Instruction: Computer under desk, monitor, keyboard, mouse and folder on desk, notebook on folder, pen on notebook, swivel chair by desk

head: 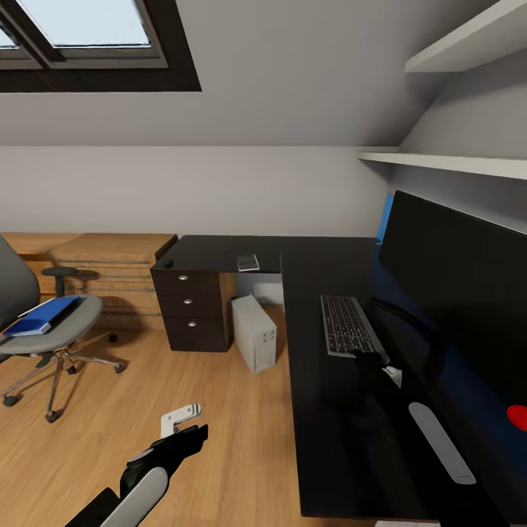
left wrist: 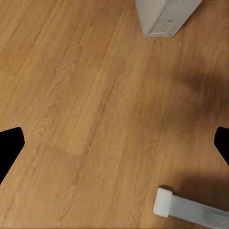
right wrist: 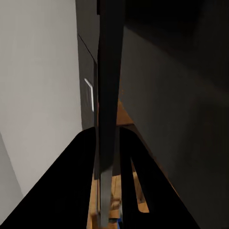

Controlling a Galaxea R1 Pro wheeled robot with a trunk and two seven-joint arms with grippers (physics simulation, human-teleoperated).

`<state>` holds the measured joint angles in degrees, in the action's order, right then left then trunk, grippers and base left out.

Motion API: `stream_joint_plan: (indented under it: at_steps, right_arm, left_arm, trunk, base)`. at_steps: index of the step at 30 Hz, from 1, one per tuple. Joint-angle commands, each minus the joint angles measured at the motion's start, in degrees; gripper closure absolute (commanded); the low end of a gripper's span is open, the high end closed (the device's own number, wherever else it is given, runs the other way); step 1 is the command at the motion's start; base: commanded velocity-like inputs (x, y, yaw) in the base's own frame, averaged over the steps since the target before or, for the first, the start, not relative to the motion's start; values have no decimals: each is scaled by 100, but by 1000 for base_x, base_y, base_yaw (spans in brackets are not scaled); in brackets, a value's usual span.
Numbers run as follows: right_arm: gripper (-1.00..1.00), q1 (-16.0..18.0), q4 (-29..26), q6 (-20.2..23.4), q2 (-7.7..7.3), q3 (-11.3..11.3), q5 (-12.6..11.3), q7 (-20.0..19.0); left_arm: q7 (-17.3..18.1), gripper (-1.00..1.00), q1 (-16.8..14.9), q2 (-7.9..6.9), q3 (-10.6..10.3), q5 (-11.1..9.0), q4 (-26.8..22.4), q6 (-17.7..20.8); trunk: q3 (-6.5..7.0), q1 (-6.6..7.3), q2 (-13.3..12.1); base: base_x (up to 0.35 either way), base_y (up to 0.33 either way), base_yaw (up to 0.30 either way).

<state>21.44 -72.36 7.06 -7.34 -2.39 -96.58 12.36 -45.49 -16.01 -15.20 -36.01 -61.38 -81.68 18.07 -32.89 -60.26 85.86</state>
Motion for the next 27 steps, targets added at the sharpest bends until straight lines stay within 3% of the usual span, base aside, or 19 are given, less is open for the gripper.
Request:
stream_joint_plan:
  at_steps: [1, 11, 27]
  right_arm:
    - [100, 0, 22, 6, -4, -7, -28, 30]
    - [100, 0, 21, 6, -4, -7, -28, 30]
    - [100, 0, 29, 0, -4, -7, -19, 30]
  left_arm:
    - [-38, -100, -7, -5, -12, -23, -9, 13]
    - [-38, -100, -7, -2, -12, -22, -9, 12]
    - [-38, -100, -7, -3, -14, -18, -14, 12]
  trunk:
    - [-7, -1, 2]
    - [-7, -1, 2]
    - [-7, -1, 2]
  base:
    - [47, 0, 0]
    - [108, 0, 0]
    - [7, 0, 0]
